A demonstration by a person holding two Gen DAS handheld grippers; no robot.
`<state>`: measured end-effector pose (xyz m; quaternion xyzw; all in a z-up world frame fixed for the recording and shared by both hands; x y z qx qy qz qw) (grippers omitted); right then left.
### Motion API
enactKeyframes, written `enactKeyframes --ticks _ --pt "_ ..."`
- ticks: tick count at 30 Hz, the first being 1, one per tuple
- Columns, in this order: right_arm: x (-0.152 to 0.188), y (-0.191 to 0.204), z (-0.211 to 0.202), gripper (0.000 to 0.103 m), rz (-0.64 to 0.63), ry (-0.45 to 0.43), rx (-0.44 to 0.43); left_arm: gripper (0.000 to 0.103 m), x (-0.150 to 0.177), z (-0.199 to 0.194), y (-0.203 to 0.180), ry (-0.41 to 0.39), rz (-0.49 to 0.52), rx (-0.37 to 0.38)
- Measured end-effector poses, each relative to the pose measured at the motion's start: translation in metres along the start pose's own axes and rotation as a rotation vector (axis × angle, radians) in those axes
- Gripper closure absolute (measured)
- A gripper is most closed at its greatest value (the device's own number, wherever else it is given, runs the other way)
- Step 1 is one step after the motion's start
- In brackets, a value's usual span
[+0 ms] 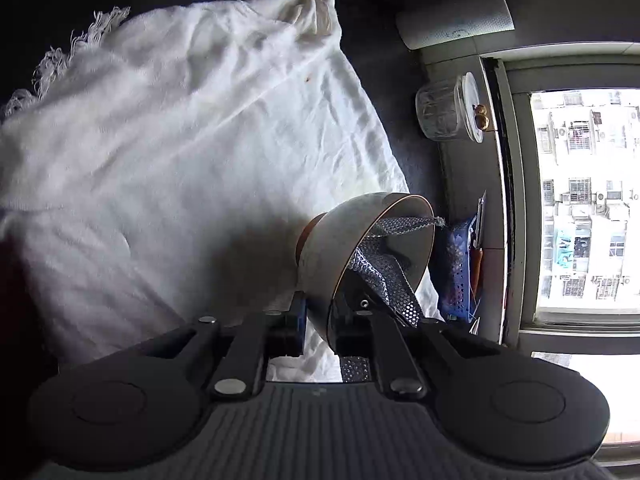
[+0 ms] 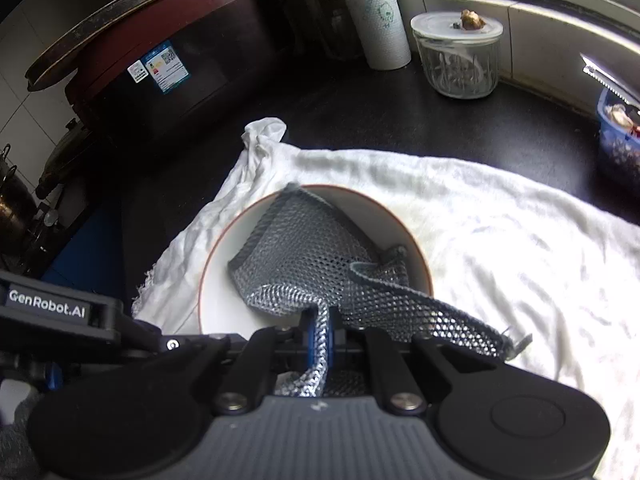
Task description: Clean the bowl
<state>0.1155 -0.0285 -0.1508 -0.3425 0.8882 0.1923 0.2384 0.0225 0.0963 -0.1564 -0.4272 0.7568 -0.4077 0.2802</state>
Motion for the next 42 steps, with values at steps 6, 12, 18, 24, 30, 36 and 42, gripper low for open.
enactKeyframes --ticks 6,12,18,24,30,36,42 --pt "0.009 0.004 -0.001 0.100 -0.040 -0.012 0.020 0.063 0.000 0.014 -0.044 0.022 0.721 -0.312" --pt "0.007 0.008 -0.007 0.100 -0.112 -0.040 0.067 0.091 -0.003 0.023 -0.068 0.135 1.103 -0.358" --pt "-0.012 -0.002 -0.012 0.100 -0.111 -0.063 0.143 0.092 -0.017 0.017 -0.055 0.184 0.901 -0.230" --pt "-0.012 0.002 0.001 0.100 -0.093 0.015 0.166 0.091 -0.006 0.008 -0.041 0.168 0.674 -0.154" --pt "0.001 -0.011 0.009 0.100 0.081 0.096 0.070 0.091 -0.002 0.003 -0.022 0.106 0.385 -0.084" --pt "0.005 -0.008 0.017 0.100 0.139 0.138 -0.092 0.092 0.020 0.006 0.033 0.045 -0.076 -0.026" --pt "0.008 0.009 0.010 0.100 -0.026 0.102 -0.116 0.084 0.027 -0.011 0.008 -0.075 0.199 -0.162"
Point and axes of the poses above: each gripper's, at about its wrist camera, not at the fingertips, and z roughly the way its jaws point, y to its left, x to its underside, the point moved 6 cm from there along z, roughly the way its jaws point, and after that the axes turned 12 degrees about x, right-handed, at the moved point
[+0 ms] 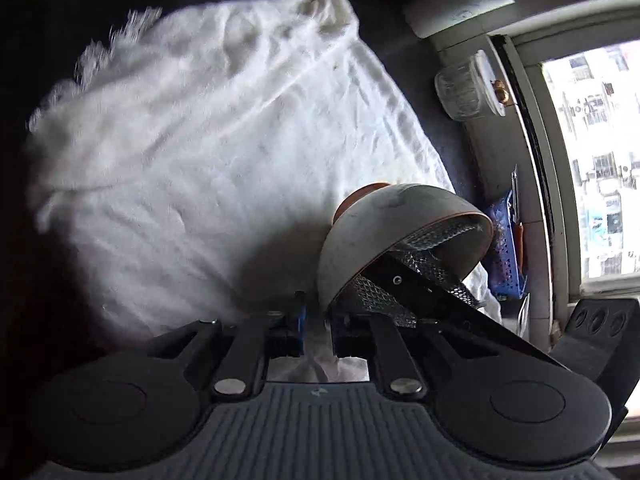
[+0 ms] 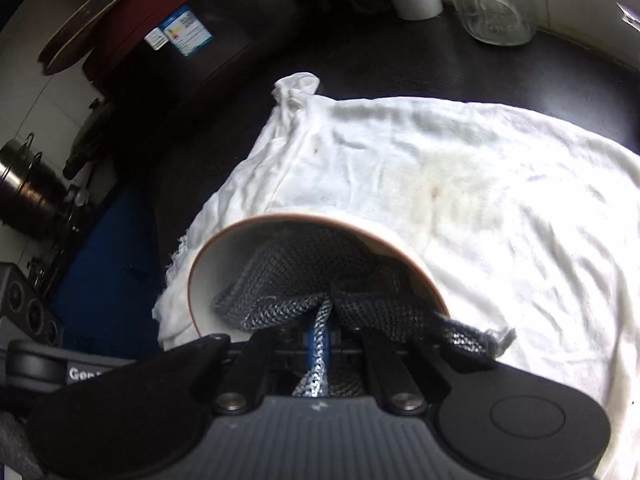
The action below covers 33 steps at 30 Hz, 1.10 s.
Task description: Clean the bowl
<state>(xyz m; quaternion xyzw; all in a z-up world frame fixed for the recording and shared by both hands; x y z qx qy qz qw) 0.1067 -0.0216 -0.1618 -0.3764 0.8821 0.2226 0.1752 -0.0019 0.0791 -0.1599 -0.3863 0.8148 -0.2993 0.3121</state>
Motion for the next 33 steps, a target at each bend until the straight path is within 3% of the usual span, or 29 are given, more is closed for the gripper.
enactKeyframes --ticks 5,9,13,14,17,19,22,25,28,33 --pt "-0.005 -0.004 -0.014 0.100 -0.111 -0.086 0.022 0.082 -0.010 -0.006 -0.031 -0.083 0.326 -0.181" --pt "-0.013 -0.007 -0.026 0.100 -0.160 -0.153 0.033 0.082 -0.009 0.004 -0.045 -0.018 0.501 -0.274" --pt "-0.018 -0.007 -0.027 0.100 -0.239 -0.192 0.055 0.080 0.003 0.021 -0.064 0.116 0.695 -0.331" --pt "-0.018 -0.006 -0.025 0.100 -0.258 -0.194 0.061 0.080 0.003 0.023 -0.067 0.133 0.699 -0.337" --pt "-0.014 -0.007 -0.010 0.100 -0.283 -0.161 0.064 0.076 -0.006 0.024 -0.066 0.108 0.673 -0.364" --pt "-0.011 -0.010 -0.003 0.100 -0.284 -0.142 0.058 0.076 -0.012 0.025 -0.063 0.101 0.651 -0.331" --pt "-0.008 -0.015 0.002 0.101 -0.290 -0.129 0.049 0.087 -0.019 0.028 -0.058 0.120 0.596 -0.242" --pt "-0.008 -0.014 0.003 0.101 -0.318 -0.132 0.054 0.088 -0.028 0.026 -0.047 0.126 0.453 -0.137" --pt "-0.009 -0.011 0.004 0.102 -0.324 -0.132 0.071 0.088 -0.043 0.023 -0.023 0.119 0.204 -0.036" --pt "-0.014 0.003 0.006 0.100 -0.258 -0.083 0.097 0.087 -0.053 0.025 0.008 0.146 -0.149 0.040"
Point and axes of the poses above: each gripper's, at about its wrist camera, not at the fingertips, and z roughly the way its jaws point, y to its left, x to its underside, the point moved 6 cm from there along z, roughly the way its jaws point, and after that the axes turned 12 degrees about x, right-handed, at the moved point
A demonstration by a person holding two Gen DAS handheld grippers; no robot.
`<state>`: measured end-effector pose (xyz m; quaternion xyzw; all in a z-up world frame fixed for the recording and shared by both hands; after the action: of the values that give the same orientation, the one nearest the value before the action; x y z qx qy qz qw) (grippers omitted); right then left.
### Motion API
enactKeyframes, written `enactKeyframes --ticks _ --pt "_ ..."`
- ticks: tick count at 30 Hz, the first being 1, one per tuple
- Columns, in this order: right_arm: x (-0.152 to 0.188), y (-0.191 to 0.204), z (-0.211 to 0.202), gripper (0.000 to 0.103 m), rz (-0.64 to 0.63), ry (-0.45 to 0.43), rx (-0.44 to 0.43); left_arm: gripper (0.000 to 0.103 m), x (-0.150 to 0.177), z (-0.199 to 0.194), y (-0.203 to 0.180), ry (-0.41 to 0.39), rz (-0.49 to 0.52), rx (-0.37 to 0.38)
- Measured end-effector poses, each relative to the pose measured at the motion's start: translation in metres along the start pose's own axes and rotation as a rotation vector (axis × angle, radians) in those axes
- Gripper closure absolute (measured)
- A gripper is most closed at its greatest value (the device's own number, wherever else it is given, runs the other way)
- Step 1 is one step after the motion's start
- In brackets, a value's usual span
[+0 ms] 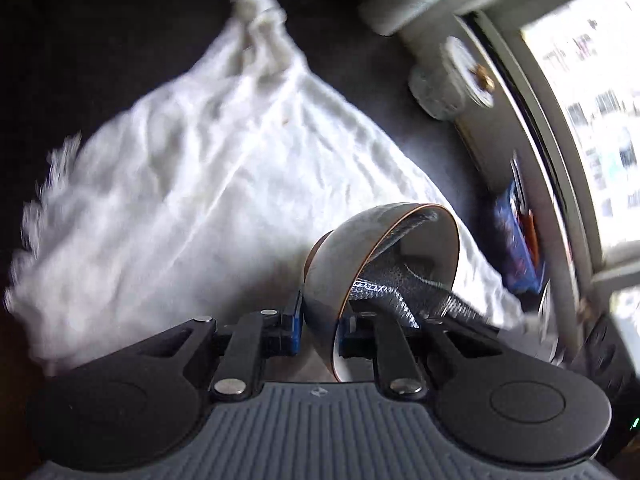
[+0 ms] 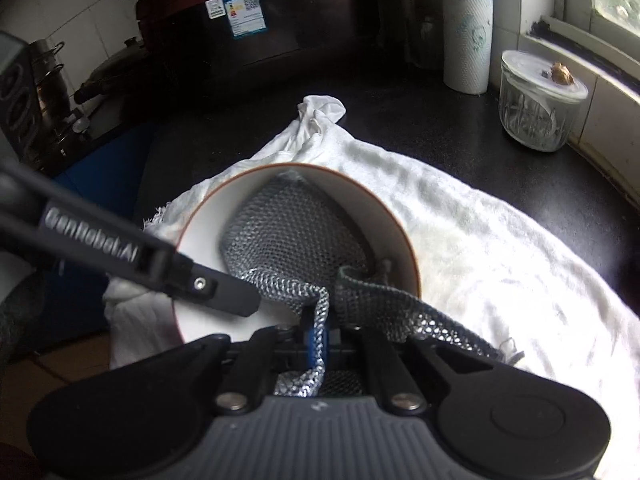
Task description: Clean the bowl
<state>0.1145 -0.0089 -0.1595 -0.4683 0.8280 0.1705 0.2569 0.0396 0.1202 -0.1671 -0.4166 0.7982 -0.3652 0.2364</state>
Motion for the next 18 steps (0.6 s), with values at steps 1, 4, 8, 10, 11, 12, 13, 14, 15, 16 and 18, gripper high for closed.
enactKeyframes --ticks 1,4,8,10,11,12,13,14,15,16,18 --pt "-0.002 0.002 0.001 0.100 0.025 0.019 -0.012 0.087 -0.002 0.000 0.007 0.010 -0.080 0.021" --pt "-0.010 0.012 0.000 0.099 0.036 0.069 -0.030 0.088 0.007 0.001 0.027 0.065 -0.337 0.078" --pt "-0.017 0.019 -0.007 0.096 -0.054 0.112 -0.024 0.088 0.023 0.005 0.027 0.095 -0.363 0.091" --pt "-0.013 0.018 -0.005 0.096 -0.106 0.155 -0.031 0.087 0.024 0.003 0.014 0.089 -0.183 0.030" --pt "-0.011 0.017 -0.005 0.097 -0.129 0.159 -0.033 0.079 0.022 -0.001 0.004 0.082 -0.044 -0.026" --pt "-0.010 0.017 -0.005 0.097 -0.146 0.157 -0.039 0.070 0.021 -0.005 -0.006 0.072 0.087 -0.103" --pt "-0.009 0.017 -0.006 0.097 -0.160 0.152 -0.041 0.068 0.019 -0.007 -0.013 0.064 0.170 -0.146" --pt "-0.010 0.018 -0.007 0.097 -0.190 0.140 -0.038 0.068 0.016 -0.007 -0.020 0.066 0.282 -0.187" --pt "-0.010 0.019 -0.009 0.096 -0.220 0.128 -0.027 0.068 0.014 -0.007 -0.028 0.068 0.394 -0.228" --pt "-0.013 0.021 -0.011 0.096 -0.267 0.111 0.001 0.068 0.011 -0.006 -0.035 0.071 0.493 -0.263" --pt "-0.017 0.024 -0.011 0.096 -0.358 0.092 0.055 0.086 0.004 -0.004 -0.036 0.099 0.532 -0.246"
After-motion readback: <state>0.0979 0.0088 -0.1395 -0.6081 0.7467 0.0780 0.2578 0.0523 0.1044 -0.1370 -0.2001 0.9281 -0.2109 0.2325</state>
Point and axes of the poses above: each gripper's, at about its wrist camera, not at the fingertips, and z roughly the way its jaws point, y to its left, x to its underside, the point moved 6 cm from there along z, roughly the way its jaws point, and after that the axes turned 12 degrees about x, right-handed, at the moved point
